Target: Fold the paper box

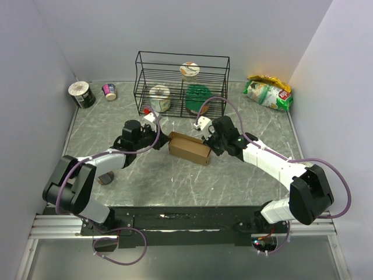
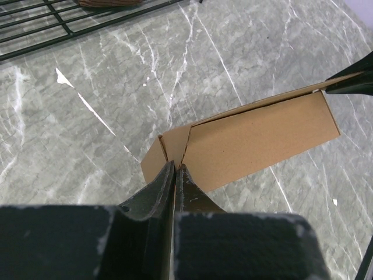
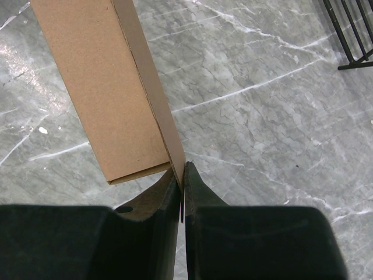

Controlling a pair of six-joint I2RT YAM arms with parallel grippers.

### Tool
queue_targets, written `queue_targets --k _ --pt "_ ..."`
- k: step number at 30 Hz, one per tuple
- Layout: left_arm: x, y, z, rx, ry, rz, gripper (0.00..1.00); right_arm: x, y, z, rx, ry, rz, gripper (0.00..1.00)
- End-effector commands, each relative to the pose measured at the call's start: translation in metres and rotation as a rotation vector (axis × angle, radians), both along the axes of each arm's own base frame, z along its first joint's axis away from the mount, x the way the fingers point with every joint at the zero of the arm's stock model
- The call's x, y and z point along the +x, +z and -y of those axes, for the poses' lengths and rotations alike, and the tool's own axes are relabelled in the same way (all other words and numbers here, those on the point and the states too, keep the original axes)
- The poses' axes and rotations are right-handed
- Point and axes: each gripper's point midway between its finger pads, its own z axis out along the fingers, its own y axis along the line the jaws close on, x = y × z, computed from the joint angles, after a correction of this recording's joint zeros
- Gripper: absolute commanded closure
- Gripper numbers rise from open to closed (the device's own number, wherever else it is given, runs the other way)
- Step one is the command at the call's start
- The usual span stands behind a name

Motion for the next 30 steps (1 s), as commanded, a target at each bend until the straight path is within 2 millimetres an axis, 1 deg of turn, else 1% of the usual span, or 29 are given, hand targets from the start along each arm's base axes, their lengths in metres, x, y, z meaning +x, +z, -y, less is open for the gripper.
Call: queue_targets --k 1,4,9,12,15,19,22,25,28,30 --pt "-0.024 -0.039 -0.007 0.056 0.031 -0.148 0.94 0.012 0.028 -0.012 0.062 -0.007 0.080 0.87" --pt "-0.026 -0.046 -0.013 0.077 0.059 -0.163 0.94 0.013 0.027 -0.011 0.056 -0.016 0.082 0.87" --pt "-0.032 -0.051 -0.016 0.074 0.070 -0.184 0.95 0.014 0.030 -0.009 0.058 -0.030 0.094 0.87" --pt "-0.032 -0.042 -0.010 0.037 0.065 -0.194 0.96 0.015 0.030 -0.008 0.057 -0.036 0.097 0.87" --pt "-0.029 -0.017 0.001 -0.020 0.062 -0.184 0.96 0.015 0.030 -0.007 0.058 -0.039 0.105 0.87" --pt "-0.030 -0.001 0.007 -0.077 0.078 -0.190 0.96 0.014 0.029 -0.006 0.059 -0.040 0.107 0.87" --pt "-0.032 0.001 0.011 -0.091 0.079 -0.202 0.95 0.013 0.028 -0.007 0.057 -0.036 0.106 0.87" --pt "-0.033 -0.005 0.012 -0.089 0.085 -0.221 0.95 0.012 0.028 -0.006 0.057 -0.036 0.106 0.87" --pt "-0.030 -0.001 0.014 -0.123 0.101 -0.239 0.96 0.012 0.026 -0.006 0.055 -0.035 0.103 0.87" --pt "-0.027 0.006 0.016 -0.143 0.111 -0.235 0.96 0.012 0.025 -0.007 0.054 -0.032 0.103 0.87"
